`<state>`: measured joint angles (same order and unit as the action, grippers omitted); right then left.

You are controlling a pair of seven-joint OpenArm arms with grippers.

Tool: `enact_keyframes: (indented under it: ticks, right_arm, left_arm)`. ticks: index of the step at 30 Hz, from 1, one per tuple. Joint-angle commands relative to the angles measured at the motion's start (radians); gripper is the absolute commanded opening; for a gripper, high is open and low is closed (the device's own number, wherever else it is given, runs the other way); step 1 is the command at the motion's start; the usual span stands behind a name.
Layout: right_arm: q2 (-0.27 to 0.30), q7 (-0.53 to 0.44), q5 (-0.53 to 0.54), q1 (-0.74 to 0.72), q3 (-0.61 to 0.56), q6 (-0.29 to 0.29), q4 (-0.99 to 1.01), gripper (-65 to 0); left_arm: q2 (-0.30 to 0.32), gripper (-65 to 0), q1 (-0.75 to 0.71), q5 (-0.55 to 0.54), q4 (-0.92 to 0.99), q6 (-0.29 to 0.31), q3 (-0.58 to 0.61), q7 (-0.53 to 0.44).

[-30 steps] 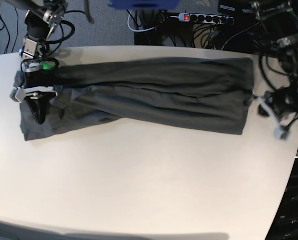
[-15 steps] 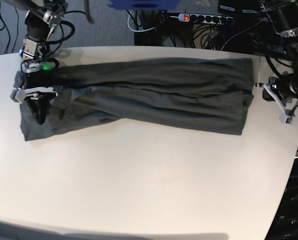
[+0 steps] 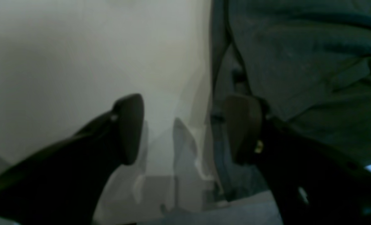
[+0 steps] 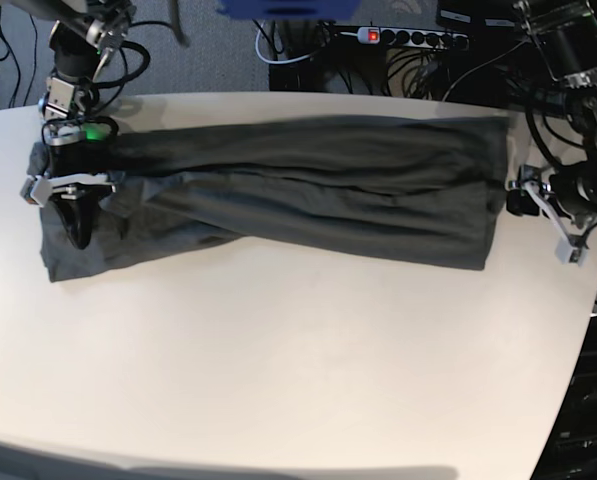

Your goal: Fold the T-shirt properly

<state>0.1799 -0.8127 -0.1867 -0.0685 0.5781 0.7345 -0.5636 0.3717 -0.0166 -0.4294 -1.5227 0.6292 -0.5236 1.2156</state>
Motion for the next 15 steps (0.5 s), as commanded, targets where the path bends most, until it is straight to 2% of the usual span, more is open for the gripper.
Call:
enact_keyframes:
  ticks: [1, 2, 3, 9, 15]
  right_arm:
    - [-0.016, 0.220, -0.093, 0.039, -0.005, -0.039, 0.044, -64.3]
    - [-0.016, 0.220, -0.093, 0.039, -0.005, -0.039, 0.044, -64.3]
    - [-0.016, 0.220, -0.093, 0.040, -0.005, -0.039, 0.044, -64.3]
    - [-0.016, 0.220, -0.093, 0.042, -0.005, -0.039, 0.044, -64.3]
    - [-0.016, 0.220, -0.093, 0.042, -0.007, -0.039, 0.044, -64.3]
  left_arm:
    - [0.022, -23.9, 0.033, -0.006, -0.008, 0.033, -0.003, -0.013]
    - [0.022, -23.9, 0.040, -0.004, 0.011, 0.065, -0.003, -0.012]
    - [0.022, -23.9, 0.053, -0.003, 0.037, 0.069, -0.003, -0.010]
    - [0.017, -23.9, 0.108, -0.001, 0.167, 0.069, -0.002, -0.007]
    - [0.013, -23.9, 0.108, -0.012, 0.176, 0.069, 0.046, -0.009]
